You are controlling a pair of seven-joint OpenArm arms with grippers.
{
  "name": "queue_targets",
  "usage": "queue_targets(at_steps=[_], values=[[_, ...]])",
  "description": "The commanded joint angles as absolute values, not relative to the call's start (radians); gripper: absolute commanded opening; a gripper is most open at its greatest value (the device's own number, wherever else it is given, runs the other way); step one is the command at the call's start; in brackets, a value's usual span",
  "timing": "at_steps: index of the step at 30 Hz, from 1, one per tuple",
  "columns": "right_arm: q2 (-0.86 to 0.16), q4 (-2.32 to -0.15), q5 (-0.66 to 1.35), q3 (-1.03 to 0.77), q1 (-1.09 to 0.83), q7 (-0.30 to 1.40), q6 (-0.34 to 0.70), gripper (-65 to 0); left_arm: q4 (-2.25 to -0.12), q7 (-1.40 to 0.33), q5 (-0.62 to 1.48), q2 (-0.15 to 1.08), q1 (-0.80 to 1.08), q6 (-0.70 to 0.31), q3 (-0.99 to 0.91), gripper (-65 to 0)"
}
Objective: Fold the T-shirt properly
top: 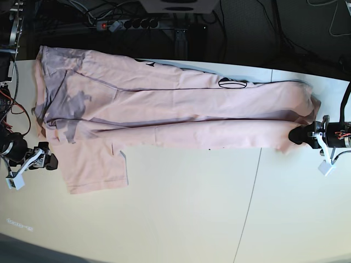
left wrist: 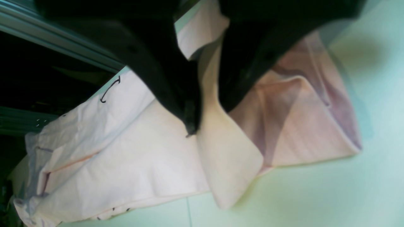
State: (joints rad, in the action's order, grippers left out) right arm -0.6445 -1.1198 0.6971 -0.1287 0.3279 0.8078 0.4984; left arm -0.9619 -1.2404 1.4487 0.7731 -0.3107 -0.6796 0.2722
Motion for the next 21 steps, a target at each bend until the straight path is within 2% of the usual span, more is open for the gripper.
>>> queue_targets(at_steps=[1,6,12,21], values=[[-0.659,-1.1,0.68,-0.137,0.377,0.773,0.572,-22.1,-0.974,-1.23,1.467,0.795,-0.332,-0.698,0.263,-65.0],[-0.595,-0.841,0.535,-0.137,0.513,0.63,0.572,-22.2,-0.974,-1.231,1.469,0.796,-0.332,-0.698,0.263,-65.0],[-0.525,-0.567,0.488,-0.137,0.658,0.624,0.572,-22.2,-0.978,-1.231,1.469,0.796,-0.332,-0.698,0.263,-65.0],[-0.4,-0.501,0.429,-0.137,0.673,0.629,0.573,-22.2,-0.981,-1.23,1.477,0.795,-0.332,-0.698,0.263,-65.0]])
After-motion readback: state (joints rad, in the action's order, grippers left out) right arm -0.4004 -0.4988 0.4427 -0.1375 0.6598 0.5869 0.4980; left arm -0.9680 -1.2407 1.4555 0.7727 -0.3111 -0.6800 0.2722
